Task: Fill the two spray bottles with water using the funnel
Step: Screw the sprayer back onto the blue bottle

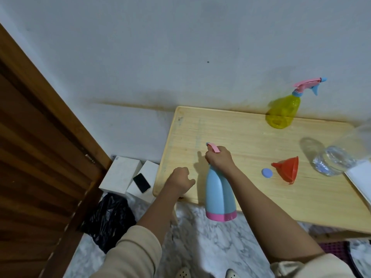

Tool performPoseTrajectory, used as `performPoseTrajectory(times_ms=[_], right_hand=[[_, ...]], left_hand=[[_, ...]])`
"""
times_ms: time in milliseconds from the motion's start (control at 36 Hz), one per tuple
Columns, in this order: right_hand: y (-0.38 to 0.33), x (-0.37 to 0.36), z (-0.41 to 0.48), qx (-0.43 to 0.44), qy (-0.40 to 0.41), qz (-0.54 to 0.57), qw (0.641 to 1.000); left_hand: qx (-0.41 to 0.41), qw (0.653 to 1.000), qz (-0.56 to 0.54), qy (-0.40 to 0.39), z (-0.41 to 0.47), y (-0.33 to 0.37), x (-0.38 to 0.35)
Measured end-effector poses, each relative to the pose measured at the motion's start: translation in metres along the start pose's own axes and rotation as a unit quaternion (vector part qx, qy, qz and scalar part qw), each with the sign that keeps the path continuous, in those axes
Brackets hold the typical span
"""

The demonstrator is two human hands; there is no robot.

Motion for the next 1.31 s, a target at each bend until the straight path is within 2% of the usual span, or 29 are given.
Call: performPoseTrajectory(times_ms=[194,417,556,722,806,861,917,1000,1056,1167,1222,1306], right_hand=[[0.008,-0.001,0.001,-0.004,0.011,0.073,0.997],[0.014,-0.003,0.005,-0.014,0.012,0.030,0.999],[0.017,-0.003,0.007,-0.020,0.011,0.047,0.999],[0.009,-0.007,0.003,0.001,0.003,0.035,0.999],[-0.005,-0.004,-0.001,0.059,0.020,0.009,0.998],[-0.015,0.001,-0.004,0.098,0.044,-0.025,0.994],[-0.021,0.012,-0.005,0.128,0.077,-0.038,0.988],[-0.036,0.031,-0.008,0.161,0.121,-0.064,0.977],[-0.049,0.044,-0.010,0.181,0.145,-0.077,0.970],[-0.074,0.074,-0.011,0.224,0.216,-0.061,0.948],[-0.081,0.087,-0.007,0.235,0.252,-0.066,0.936],[-0.084,0.106,0.008,0.226,0.262,-0.062,0.936]], left_hand=[[0.003,1.000,-0.008,0.003,-0.001,-0.009,0.002],[-0.008,1.000,-0.017,0.011,-0.002,-0.011,0.007],[-0.003,1.000,-0.018,0.007,-0.001,-0.014,0.010],[0.000,1.000,-0.012,-0.009,-0.003,-0.014,0.011],[-0.016,0.999,-0.043,-0.013,-0.005,-0.006,0.014],[-0.046,0.995,-0.081,-0.035,-0.008,0.006,0.015],[-0.094,0.984,-0.113,-0.096,-0.014,0.027,0.012],[-0.161,0.963,-0.114,-0.183,-0.023,0.061,0.010],[-0.176,0.958,-0.109,-0.200,-0.023,0.079,0.012],[-0.226,0.950,-0.184,-0.111,-0.009,0.113,0.019],[-0.215,0.952,-0.212,-0.054,0.006,0.127,0.024],[-0.182,0.964,-0.193,0.022,0.028,0.149,0.039]])
Point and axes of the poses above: each hand's wrist, its own z-axis towards the middle knuckle, its own x-axis out of the back of the hand, y = z × x, the point moved 7 cm from there along z, towards the middle knuckle, and after that the axes turned 14 degrees about -y, right-handed, at the moved point
